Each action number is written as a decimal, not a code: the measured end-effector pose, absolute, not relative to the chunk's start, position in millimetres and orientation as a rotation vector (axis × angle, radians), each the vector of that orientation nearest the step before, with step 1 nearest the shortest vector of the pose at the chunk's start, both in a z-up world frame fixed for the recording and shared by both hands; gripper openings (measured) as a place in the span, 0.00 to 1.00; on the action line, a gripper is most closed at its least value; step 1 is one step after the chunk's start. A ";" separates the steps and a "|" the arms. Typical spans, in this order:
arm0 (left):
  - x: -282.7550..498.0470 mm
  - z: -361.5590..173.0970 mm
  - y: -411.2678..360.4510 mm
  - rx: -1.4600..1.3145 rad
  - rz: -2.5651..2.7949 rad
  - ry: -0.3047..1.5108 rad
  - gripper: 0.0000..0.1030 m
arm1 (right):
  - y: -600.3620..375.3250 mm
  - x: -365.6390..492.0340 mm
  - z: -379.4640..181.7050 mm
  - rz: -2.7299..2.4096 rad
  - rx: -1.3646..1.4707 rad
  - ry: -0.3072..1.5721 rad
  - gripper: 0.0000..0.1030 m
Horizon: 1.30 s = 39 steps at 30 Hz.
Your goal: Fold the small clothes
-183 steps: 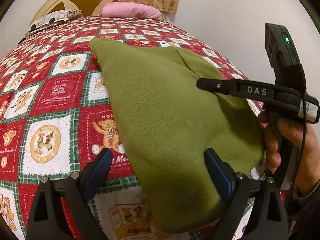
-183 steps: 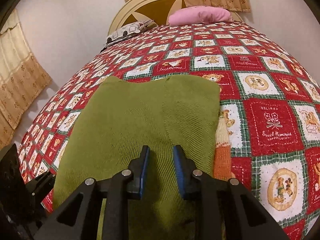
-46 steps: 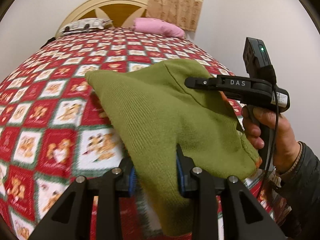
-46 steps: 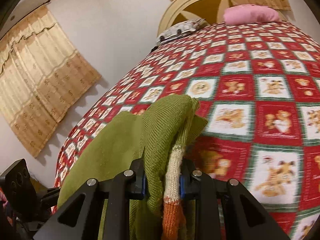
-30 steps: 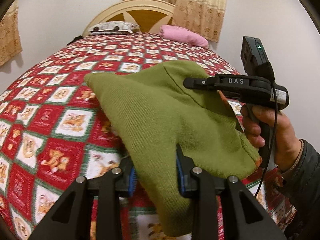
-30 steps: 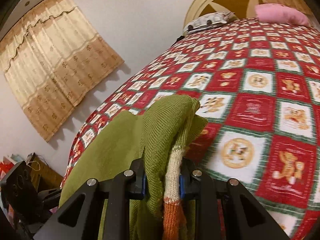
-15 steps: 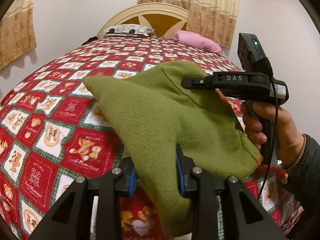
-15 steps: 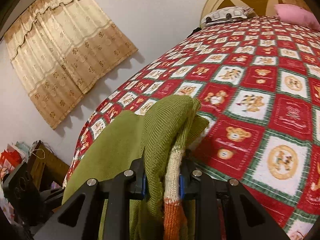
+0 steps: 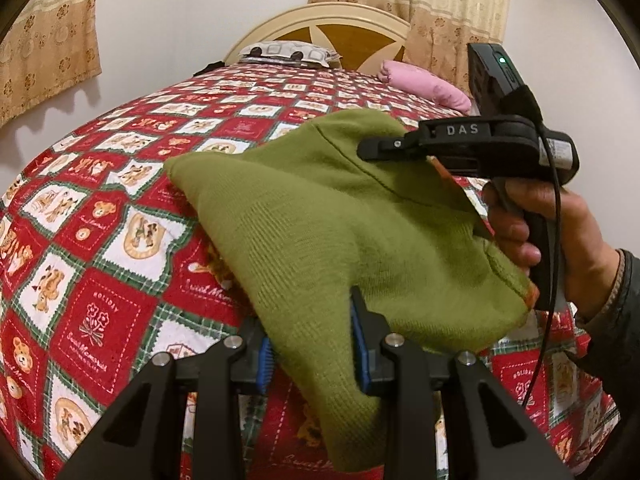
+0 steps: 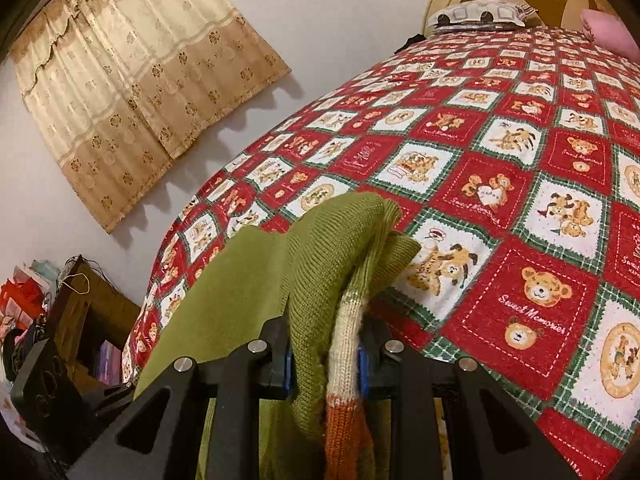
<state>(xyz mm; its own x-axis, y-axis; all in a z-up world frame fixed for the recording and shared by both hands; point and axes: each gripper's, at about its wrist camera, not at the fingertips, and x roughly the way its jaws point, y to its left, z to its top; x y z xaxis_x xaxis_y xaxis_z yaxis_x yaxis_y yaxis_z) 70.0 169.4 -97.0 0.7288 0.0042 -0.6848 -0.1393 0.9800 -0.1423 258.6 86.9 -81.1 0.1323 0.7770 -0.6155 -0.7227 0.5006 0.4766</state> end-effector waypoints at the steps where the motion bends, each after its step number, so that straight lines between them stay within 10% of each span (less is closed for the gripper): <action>1: 69.5 -98.0 169.6 -0.192 0.079 0.750 0.32 | 86.1 259.7 -82.6 1.086 0.071 0.944 0.22; 30: 59.7 -103.8 172.8 -0.182 0.132 0.719 0.60 | 12.1 174.1 -74.2 0.981 -0.046 0.936 0.43; 39: 89.0 -98.1 184.5 -0.069 0.285 0.744 0.97 | 16.0 166.2 -98.7 0.859 -0.216 0.947 0.42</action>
